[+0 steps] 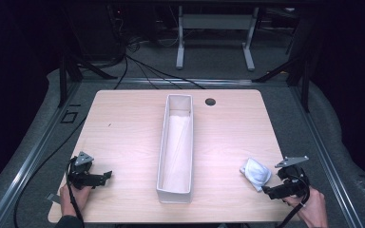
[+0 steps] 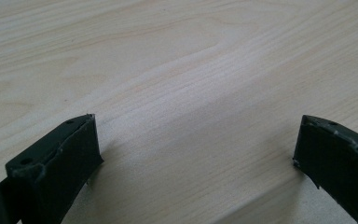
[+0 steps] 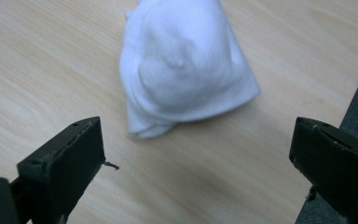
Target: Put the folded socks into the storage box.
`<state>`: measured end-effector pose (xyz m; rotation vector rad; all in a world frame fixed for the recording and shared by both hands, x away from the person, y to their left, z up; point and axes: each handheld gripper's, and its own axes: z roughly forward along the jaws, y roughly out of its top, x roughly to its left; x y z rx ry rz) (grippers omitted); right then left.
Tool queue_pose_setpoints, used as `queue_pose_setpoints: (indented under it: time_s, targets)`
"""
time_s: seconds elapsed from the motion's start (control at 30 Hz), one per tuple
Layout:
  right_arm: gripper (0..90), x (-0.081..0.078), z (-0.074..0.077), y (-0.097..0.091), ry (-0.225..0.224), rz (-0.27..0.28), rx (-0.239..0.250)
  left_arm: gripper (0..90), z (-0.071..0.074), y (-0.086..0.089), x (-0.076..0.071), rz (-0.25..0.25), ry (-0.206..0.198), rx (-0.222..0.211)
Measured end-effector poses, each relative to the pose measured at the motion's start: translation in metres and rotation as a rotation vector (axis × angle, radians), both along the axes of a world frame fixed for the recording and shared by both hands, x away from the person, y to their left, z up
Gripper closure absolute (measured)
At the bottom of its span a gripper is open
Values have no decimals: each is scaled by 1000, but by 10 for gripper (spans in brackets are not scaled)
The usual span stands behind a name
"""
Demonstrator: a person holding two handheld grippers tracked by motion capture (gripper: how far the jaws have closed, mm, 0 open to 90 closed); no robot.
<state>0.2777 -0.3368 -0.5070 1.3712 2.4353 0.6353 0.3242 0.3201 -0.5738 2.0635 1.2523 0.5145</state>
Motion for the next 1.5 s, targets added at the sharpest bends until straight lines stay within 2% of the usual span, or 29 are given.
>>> queue_pose_setpoints:
  time_s: [0.13,0.17,0.27,0.4,0.47,0.53,0.57,0.63,0.73,0.8,0.87,0.9,0.93,0.97,1.07,1.1,1.13,1.17,1.2,1.27,1.3,1.33,1.4,1.5]
  targets:
    - [25,12,9,9,0,29,-28,0,0,0,0,0,0,0]
    - [24,22,11,14,16,51,-27,0,0,0,0,0,0,0]
    - [24,32,12,21,40,76,-49,0,0,0,0,0,0,0]
    - [17,42,9,31,67,103,-65,0,0,0,0,0,0,0]
    - [14,49,5,39,92,116,-87,0,0,0,0,0,0,0]
    - [13,52,3,41,96,113,-105,0,0,0,0,0,0,0]
    - [16,57,-2,44,118,119,-111,0,0,0,0,0,0,0]
    - [20,59,-5,46,129,122,-114,0,0,0,0,0,0,0]
    - [36,64,-13,53,159,129,-154,0,0,0,0,0,0,1]
    - [45,65,-16,54,166,131,-156,0,0,0,0,0,0,0]
    - [64,67,-17,56,173,127,-162,0,0,0,0,0,0,0]
    - [100,68,-18,57,161,122,-179,0,0,0,0,0,0,0]
    - [100,68,-18,57,161,122,-179,0,0,0,0,-1,0,1]
    - [128,69,-18,58,162,118,-200,0,0,0,0,-1,0,1]
    - [156,70,-20,59,169,120,-195,0,0,0,0,-1,0,0]
    - [214,71,-21,60,172,111,-217,0,0,0,0,0,0,0]
    - [214,71,-21,60,172,111,-217,0,0,0,0,0,0,0]
    - [222,71,-21,61,168,97,-247,0,0,0,0,-1,0,1]
    - [231,72,-21,61,173,96,-252,0,0,0,0,-1,0,0]
    - [258,73,-22,61,179,93,-253,0,0,0,0,-1,-1,0]
    - [281,73,-23,60,185,105,-213,0,0,0,0,0,0,0]
    - [306,73,-23,60,190,108,-198,0,0,0,0,-1,0,1]
    - [350,72,-22,61,185,98,-214,0,0,0,0,0,0,1]
    - [426,71,-21,61,183,107,-202,0,0,0,0,0,1,0]
